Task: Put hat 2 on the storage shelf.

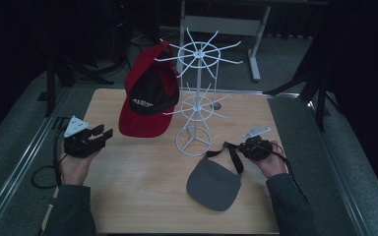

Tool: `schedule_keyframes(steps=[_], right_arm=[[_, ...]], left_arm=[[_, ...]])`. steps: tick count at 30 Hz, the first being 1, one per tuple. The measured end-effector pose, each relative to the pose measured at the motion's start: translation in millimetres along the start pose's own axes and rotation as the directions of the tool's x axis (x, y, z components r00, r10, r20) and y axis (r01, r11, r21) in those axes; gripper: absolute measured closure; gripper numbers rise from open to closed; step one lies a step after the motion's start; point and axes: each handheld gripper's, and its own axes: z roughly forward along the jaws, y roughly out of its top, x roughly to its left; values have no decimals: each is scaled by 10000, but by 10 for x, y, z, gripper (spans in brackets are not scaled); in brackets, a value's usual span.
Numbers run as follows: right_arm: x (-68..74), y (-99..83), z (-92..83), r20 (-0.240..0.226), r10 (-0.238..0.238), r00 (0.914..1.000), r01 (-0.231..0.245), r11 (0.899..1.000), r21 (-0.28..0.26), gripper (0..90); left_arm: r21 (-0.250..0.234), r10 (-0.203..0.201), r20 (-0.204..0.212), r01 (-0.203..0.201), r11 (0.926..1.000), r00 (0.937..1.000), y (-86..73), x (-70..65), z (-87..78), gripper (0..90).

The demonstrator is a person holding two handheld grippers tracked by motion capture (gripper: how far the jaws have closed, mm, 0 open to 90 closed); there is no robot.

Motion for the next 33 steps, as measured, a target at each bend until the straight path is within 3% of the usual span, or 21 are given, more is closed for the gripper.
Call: schedule_keyframes(steps=[11, 16, 25, 27, 30, 33], right_arm=[[-61, 209, 171, -319, -554, 9980, 573, 9964, 629, 750], [-62, 252, 273, -724, -476, 9962, 529, 9959, 732, 680], [-33, 351, 481, -1205, -566, 9911, 767, 9826, 1692, 662], [-35, 367, 540, -1159, -433, 9923, 662, 9772, 2016, 686], [-48, 370, 613, -1179, -109, 9930, 395, 9692, 2432, 792], [-28, 397, 629, -1165, 12, 9932, 286, 9668, 2538, 870]], left_arm=[[30, -223, 17, 223, 9997, 9997, -59, -1, 20, 591], [248, -185, 66, 183, 9995, 9998, -95, -10, 53, 588], [295, -204, 156, 199, 9994, 9997, -117, -12, 63, 580], [328, -202, 177, 196, 9993, 9996, -123, -15, 70, 580], [368, -233, 174, 226, 9991, 9996, -136, -10, 80, 580], [396, -308, 175, 301, 9988, 9994, -147, -12, 95, 580]])
